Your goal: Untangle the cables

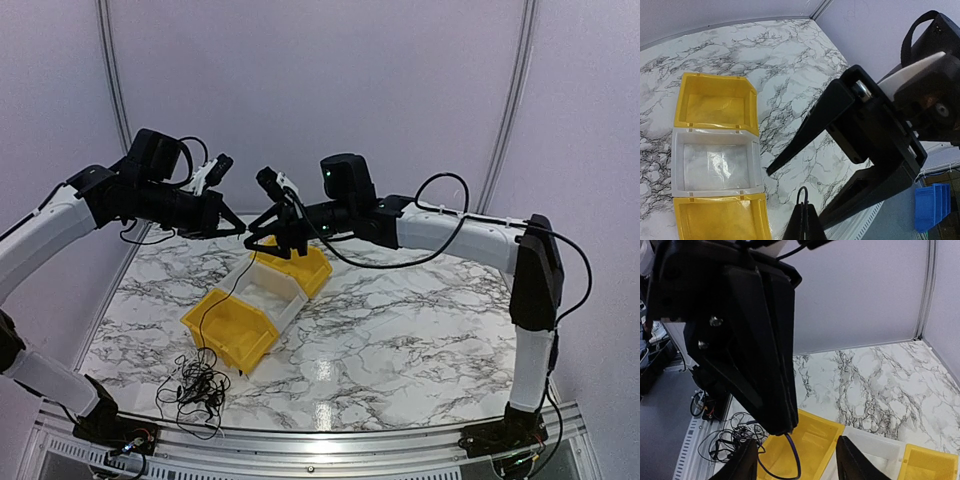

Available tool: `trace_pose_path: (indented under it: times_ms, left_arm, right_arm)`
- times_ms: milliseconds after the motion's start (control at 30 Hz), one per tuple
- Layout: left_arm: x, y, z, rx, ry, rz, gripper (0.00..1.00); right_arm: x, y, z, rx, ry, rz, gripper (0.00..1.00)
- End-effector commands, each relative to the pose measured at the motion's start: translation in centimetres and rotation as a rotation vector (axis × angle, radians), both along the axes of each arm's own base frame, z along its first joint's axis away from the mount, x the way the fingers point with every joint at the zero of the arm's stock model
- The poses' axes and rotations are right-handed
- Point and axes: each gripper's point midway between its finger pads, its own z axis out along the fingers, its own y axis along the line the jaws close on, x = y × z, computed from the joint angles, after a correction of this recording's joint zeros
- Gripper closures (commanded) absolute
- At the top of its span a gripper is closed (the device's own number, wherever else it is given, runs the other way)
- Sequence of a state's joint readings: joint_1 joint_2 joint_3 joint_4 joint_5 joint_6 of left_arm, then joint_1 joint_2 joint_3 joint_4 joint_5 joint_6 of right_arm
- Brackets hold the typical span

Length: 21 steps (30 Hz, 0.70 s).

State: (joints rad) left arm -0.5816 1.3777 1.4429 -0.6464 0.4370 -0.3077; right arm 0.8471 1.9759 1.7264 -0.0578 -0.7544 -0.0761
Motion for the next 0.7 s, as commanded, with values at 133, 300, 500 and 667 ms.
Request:
trace_pose_path:
  times_ms: [133, 300, 500, 667]
  left_arm:
    - [0.0, -0.5, 1.0, -0.037, -0.036, -0.016, 1.0]
    - [0.4, 1.1, 0.0, 0.011, -0.152, 0.06, 0.57]
    - [-1.9, 4.0, -0.6, -0.001, -0.348, 0.115, 0.31]
    - [-2.7, 4.0, -5.8, 0.053, -0.31, 0.064, 0.31]
  right_arm:
    - [1.1, 0.9, 1.5, 0.027, -0.006, -0.058, 1.0]
    - [0.7, -1.1, 4.6, 0.024, -0.094, -0.078, 1.0]
    - [1.1, -3.1, 8.0, 0.053, -0.079, -0.112, 1.0]
    - [0.9, -3.7, 10.0, 0.083, -0.1, -0.119, 1.0]
